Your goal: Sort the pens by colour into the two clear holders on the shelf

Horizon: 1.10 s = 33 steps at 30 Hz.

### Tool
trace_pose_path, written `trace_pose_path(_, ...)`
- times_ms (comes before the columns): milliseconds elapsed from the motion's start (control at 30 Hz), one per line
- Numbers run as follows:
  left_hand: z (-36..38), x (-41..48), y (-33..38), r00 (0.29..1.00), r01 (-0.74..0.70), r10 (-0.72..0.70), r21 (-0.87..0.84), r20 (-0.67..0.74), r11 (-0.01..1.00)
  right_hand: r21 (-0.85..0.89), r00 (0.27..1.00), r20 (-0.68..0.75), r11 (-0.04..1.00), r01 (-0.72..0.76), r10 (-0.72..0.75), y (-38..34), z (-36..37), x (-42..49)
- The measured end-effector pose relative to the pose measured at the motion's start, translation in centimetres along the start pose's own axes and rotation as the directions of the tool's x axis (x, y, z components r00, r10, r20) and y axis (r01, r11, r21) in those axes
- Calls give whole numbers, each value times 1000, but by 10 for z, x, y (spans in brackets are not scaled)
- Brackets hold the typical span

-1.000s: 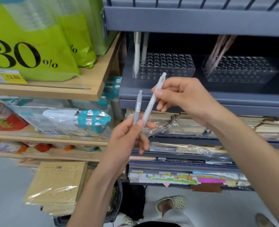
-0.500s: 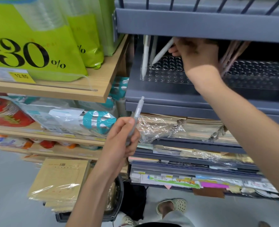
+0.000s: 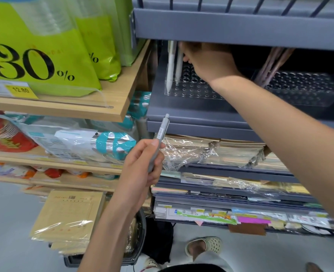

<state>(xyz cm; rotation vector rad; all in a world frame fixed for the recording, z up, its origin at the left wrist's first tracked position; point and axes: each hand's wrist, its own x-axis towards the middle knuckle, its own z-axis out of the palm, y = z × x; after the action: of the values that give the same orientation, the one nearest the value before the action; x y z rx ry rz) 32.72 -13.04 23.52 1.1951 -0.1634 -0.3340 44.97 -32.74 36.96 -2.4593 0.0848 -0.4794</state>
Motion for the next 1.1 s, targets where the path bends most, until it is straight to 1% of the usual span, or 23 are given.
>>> trace_pose_path(67, 1, 0, 0, 1000, -1, 2, 14, -11, 1000, 3, 1000, 17, 1000, -10, 10, -1, 0, -1)
trace_pose_path(133, 4, -1, 0, 999, 2, -2, 18, -51, 1000, 40, 999, 18, 999, -32, 32, 0, -1, -3)
trace_pose_path(233, 8, -3, 1, 990, -49, 56, 58, -130, 997, 133, 996, -31, 988, -83, 87, 4, -4, -6)
trace_pose_path(267, 8, -3, 2, 986, -75, 86, 77, -146, 994, 198, 992, -66, 976, -91, 106, 5, -6, -10)
trace_pose_path(333, 8, -4, 4, 975, -125, 142, 106, -169, 986, 415, 987, -117, 908, -55, 113, 8, -7, -26)
trace_pose_path(367, 8, -3, 5, 970, -147, 165, 110, -177, 983, 512, 991, -103, 859, -23, 87, 11, -8, -38)
trace_pose_path(400, 9, -3, 6, 966, -163, 181, 108, -183, 981, 557, 997, -61, 831, 2, 38, 13, -9, -52)
trace_pose_path(500, 15, 0, 9, 957, -202, 213, 72, -195, 977, 521, 984, 135, 853, 30, -117, 18, -7, -91)
trace_pose_path(600, 18, 1, 8, 952, -253, 265, 92, -157, 963, 579, 957, 245, 815, -17, -154, 18, -3, -113)
trace_pose_path(700, 21, 3, 6, 951, -271, 285, 121, -118, 955, 621, 949, 272, 783, -45, -160, 19, -1, -122)
trace_pose_path(900, 31, 7, 6, 954, -271, 291, 215, -68, 939, 638, 951, 280, 766, -83, -130, 22, -5, -122)
trace_pose_path(967, 33, 7, 8, 943, -296, 328, 307, -55, 904, 652, 954, 273, 753, -87, -127, 23, -7, -120)
trace_pose_path(1033, 33, 8, 10, 906, -354, 421, 459, -50, 815, 679, 966, 234, 729, -83, -107, 22, -11, -115)
trace_pose_path(1067, 31, 10, 12, 868, -394, 496, 558, -35, 730, 695, 978, 191, 715, -73, -86, 21, -15, -110)
trace_pose_path(1100, 28, 14, 14, 817, -432, 577, 667, 4, 607, 708, 989, 133, 704, -51, -62, 21, -19, -105)
